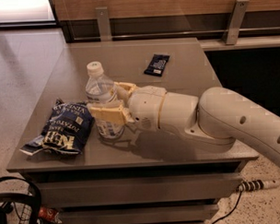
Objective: Move blue plastic bottle near blue chip bag
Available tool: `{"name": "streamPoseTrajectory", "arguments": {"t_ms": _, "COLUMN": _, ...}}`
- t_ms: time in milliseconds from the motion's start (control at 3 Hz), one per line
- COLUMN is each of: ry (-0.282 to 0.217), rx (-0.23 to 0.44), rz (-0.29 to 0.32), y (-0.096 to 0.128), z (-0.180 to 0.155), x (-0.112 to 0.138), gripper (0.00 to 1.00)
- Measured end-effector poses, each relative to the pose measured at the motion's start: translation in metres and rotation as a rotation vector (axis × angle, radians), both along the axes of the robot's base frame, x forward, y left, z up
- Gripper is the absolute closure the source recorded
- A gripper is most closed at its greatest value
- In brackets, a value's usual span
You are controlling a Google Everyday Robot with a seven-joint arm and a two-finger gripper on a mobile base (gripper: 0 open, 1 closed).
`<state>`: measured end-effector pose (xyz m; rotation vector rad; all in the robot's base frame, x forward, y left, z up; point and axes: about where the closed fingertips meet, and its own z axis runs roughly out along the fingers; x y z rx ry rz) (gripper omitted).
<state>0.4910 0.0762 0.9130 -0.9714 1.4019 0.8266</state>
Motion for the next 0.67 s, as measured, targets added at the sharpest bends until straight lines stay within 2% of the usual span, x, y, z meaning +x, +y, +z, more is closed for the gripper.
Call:
{"name": "streamPoseTrajectory", "arguments": {"t_ms": 333, "ry": -0.002, "rx": -0.002, "rz": 0.005, "y": 0.0028, "z": 0.0010, "x": -0.0013, "gripper": 0.04}}
{"name": "streamPoseTrajectory", "arguments": {"t_ms": 667, "ry": -0.003, "rx": -0.002, "rz": 0.007, "y": 0.0038, "z": 0.0014, "x": -0.0017, "gripper": 0.00}}
